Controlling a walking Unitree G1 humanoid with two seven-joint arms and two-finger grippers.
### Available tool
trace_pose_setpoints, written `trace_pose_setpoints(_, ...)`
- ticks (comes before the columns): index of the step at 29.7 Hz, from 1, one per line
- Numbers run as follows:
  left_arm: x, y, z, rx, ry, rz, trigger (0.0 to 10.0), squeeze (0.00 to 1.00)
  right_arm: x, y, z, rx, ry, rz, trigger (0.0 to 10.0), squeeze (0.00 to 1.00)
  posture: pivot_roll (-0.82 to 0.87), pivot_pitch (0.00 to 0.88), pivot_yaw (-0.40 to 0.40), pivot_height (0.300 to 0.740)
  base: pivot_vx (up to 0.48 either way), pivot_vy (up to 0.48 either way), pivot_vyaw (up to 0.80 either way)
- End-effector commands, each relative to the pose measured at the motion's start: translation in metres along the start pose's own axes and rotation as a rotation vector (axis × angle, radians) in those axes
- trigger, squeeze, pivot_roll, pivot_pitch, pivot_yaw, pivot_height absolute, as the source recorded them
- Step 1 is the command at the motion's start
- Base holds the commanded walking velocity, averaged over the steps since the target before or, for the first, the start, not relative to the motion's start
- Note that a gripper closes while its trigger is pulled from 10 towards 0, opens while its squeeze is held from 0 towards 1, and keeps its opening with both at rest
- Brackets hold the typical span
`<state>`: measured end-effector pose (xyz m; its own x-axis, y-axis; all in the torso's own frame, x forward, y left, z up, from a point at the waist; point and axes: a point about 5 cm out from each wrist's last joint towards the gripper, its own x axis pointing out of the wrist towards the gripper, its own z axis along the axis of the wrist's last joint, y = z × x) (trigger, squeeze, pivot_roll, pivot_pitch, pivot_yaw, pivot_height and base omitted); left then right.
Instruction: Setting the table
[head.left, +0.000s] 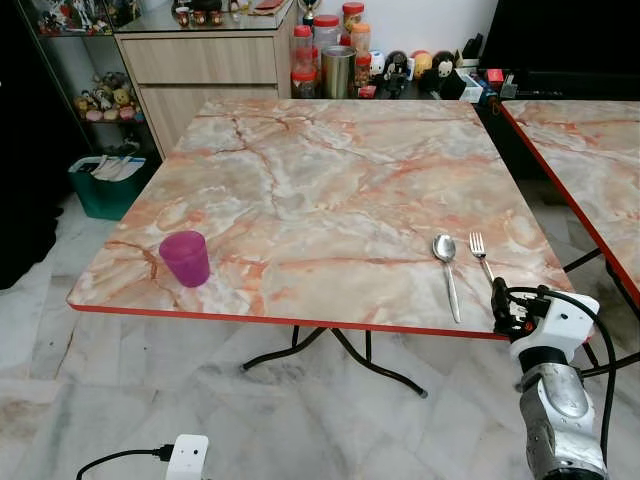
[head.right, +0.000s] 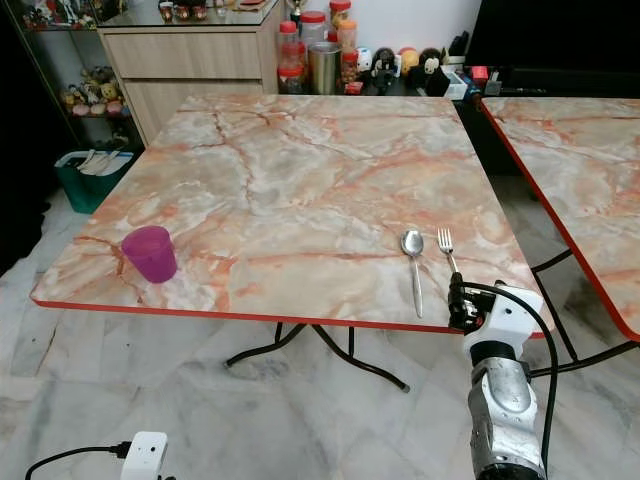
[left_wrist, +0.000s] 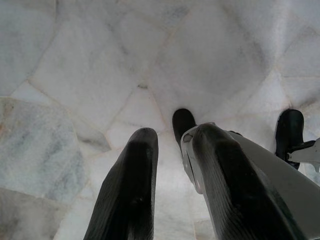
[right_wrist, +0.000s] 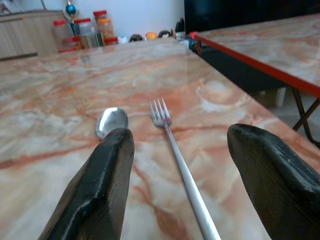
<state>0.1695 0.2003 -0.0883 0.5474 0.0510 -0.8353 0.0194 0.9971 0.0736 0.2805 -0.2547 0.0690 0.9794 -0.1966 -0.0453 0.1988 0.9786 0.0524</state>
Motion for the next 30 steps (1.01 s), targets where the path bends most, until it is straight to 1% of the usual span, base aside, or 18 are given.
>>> trace_pose_setpoints(1, -0.0005, 0.0012, -0.0042, 0.001, 0.022, 0.009, 10.0, 0.00, -0.0001, -0.0004, -0.0039, 0.008, 0.024, -0.008, 10.0, 0.00, 0.01, 0.000, -0.004, 0.736, 0.000, 0.382, 0.00)
trace_pose_setpoints(11, -0.0006, 0.0012, -0.0044, 0.010, 0.023, 0.010, 10.0, 0.00, -0.0011, -0.0012, -0.0068, 0.007, 0.036, -0.015, 10.0, 0.00, 0.00, 0.000, 0.000, 0.736, 0.000, 0.388, 0.00)
trace_pose_setpoints(17, -0.0006, 0.0005, -0.0041, 0.029, 0.018, 0.001, 10.0, 0.00, -0.0004, -0.0005, -0.0073, 0.012, 0.035, -0.020, 10.0, 0.00, 0.01, 0.000, 0.004, 0.736, 0.000, 0.000, 0.00)
trace_pose_setpoints(20, -0.0006, 0.0002, -0.0034, 0.012, 0.008, -0.003, 10.0, 0.00, -0.0002, 0.0000, -0.0073, 0.014, 0.034, -0.021, 10.0, 0.00, 0.01, 0.000, 0.006, 0.736, 0.000, 0.000, 0.00)
trace_pose_setpoints(25, -0.0006, 0.0006, -0.0030, 0.022, 0.008, -0.001, 10.0, 0.00, 0.0001, 0.0010, -0.0074, 0.017, 0.032, -0.023, 10.0, 0.00, 0.01, 0.000, 0.007, 0.736, 0.000, 0.000, 0.00)
trace_pose_setpoints(29, -0.0006, 0.0008, -0.0027, 0.024, 0.007, 0.002, 10.0, 0.00, 0.0005, 0.0009, -0.0076, 0.023, 0.033, -0.029, 10.0, 0.00, 0.01, 0.000, 0.009, 0.736, 0.273, 0.000, 0.00)
trace_pose_setpoints(30, -0.0005, 0.0008, -0.0026, 0.023, 0.006, 0.002, 10.0, 0.00, 0.0007, 0.0002, -0.0086, 0.039, 0.040, -0.038, 10.0, 0.00, 0.01, 0.000, 0.009, 0.736, 0.337, 0.000, 0.00)
